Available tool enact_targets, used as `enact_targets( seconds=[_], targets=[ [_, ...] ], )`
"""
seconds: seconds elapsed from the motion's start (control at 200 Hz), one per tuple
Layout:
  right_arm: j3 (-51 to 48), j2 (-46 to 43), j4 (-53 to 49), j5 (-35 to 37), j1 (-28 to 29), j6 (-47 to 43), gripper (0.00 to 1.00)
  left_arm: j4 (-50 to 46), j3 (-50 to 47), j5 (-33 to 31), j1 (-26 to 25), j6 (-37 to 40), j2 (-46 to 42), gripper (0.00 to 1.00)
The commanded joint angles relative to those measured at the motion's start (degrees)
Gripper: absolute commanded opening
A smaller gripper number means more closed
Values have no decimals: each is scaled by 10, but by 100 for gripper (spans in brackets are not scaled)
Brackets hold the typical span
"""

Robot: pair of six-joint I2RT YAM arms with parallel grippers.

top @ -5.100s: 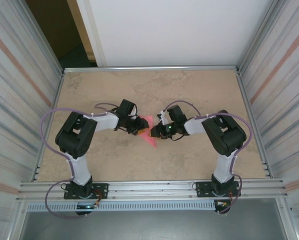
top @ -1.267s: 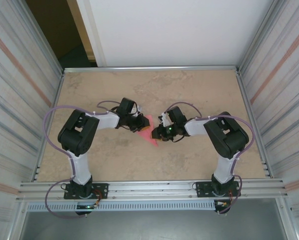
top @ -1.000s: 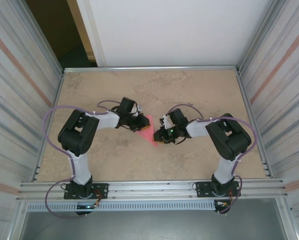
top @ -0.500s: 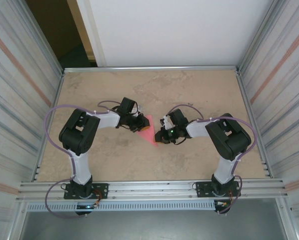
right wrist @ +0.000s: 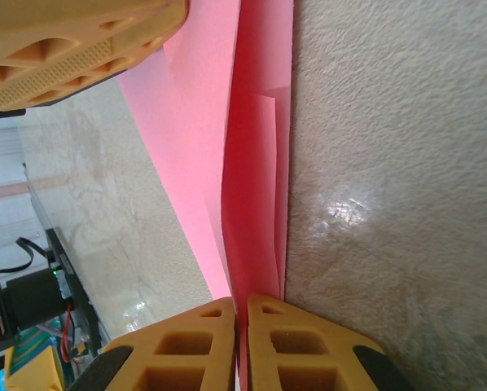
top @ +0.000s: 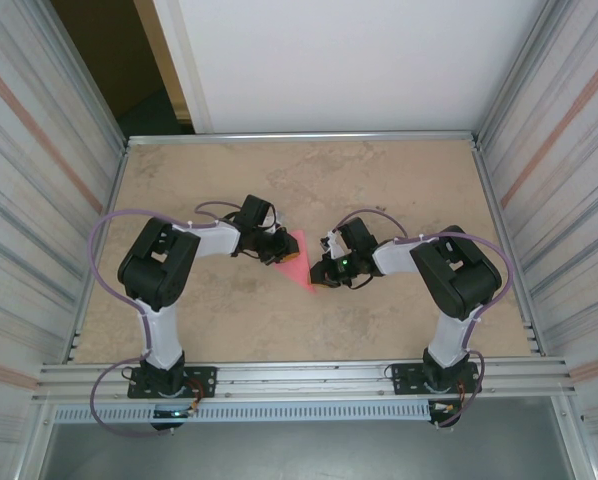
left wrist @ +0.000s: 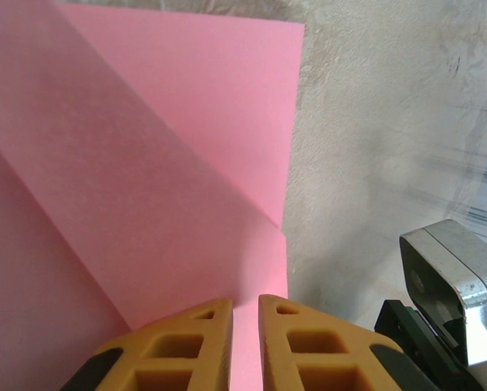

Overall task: Fold a paper plane with a square sheet of paper (pick it up from the middle)
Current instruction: Fourth fold the wing at the center of the table.

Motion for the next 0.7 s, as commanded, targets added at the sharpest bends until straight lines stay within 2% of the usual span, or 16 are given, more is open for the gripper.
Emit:
enact_targets(
  seconds=[0.0, 0.471, 0.697],
  targets=[
    [-16, 17, -17, 16, 0, -9, 11, 9, 12, 12, 2, 8, 14, 18],
    [-24, 17, -10, 26, 1, -9, 10, 16, 17, 24, 2, 16, 16, 19],
    [-28, 11, -5, 29, 1, -7, 18, 27, 20, 36, 1, 18, 10, 20]
  ],
)
